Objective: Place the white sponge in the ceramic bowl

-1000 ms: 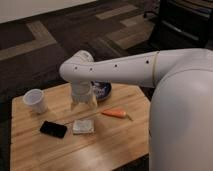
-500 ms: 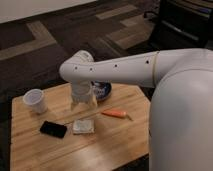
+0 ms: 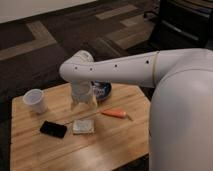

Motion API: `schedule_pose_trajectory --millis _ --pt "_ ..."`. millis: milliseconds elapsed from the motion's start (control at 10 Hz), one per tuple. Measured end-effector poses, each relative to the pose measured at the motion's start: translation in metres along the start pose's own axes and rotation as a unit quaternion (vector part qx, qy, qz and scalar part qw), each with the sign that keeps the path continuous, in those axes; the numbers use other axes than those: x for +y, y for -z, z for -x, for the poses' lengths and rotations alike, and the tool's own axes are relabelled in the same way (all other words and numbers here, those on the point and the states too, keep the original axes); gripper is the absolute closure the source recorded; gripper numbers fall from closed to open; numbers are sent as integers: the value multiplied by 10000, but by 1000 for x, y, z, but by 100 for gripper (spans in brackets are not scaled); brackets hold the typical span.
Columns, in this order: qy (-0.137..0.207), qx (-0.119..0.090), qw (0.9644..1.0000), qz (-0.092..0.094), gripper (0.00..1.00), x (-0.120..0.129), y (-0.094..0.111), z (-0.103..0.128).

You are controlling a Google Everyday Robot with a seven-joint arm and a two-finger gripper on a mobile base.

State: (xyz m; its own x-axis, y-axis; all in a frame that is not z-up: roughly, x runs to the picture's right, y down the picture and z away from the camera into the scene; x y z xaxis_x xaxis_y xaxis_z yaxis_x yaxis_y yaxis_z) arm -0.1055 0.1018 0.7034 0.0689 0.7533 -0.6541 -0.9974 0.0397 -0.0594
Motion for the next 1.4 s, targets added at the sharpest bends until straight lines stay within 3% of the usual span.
schedule_pose_trajectory --millis 1100,1300,1400 --pt "-60 -30 10000 -55 35 0 2 3" --pt "101 -47 9998 -141 35 21 1 10" --pt "394 -31 9990 -199 35 35 -1 13"
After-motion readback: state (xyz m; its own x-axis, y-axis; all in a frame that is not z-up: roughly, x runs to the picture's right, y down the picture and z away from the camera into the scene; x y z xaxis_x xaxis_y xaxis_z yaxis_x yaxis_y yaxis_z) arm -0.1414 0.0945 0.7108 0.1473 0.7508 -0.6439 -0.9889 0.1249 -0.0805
